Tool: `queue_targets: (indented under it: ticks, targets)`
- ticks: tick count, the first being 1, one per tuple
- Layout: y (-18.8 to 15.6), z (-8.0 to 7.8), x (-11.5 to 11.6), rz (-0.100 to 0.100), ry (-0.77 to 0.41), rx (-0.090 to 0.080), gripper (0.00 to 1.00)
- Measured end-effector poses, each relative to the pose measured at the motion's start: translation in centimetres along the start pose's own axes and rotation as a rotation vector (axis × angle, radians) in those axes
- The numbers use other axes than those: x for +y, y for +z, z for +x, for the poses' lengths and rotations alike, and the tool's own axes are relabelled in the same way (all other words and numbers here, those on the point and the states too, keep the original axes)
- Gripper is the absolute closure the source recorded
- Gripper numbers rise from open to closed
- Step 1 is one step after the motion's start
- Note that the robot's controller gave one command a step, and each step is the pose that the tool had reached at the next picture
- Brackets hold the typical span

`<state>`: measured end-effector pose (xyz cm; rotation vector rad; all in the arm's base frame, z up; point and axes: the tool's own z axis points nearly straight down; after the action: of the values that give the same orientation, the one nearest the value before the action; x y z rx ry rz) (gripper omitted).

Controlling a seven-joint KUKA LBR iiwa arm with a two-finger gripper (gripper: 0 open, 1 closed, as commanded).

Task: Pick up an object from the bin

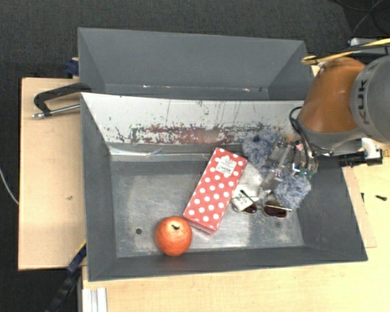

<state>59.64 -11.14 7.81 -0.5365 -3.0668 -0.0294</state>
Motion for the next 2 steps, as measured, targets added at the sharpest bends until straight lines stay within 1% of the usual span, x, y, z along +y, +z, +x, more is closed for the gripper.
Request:
queue_targets:
  ticks: [1, 2]
  targets:
    - [-0.48, -0.35, 0.11, 0.008, -0.054, -0.036, 1.0]
    - [-0.48, -0.36, 0.11, 0.008, -0.054, -0.036, 1.0]
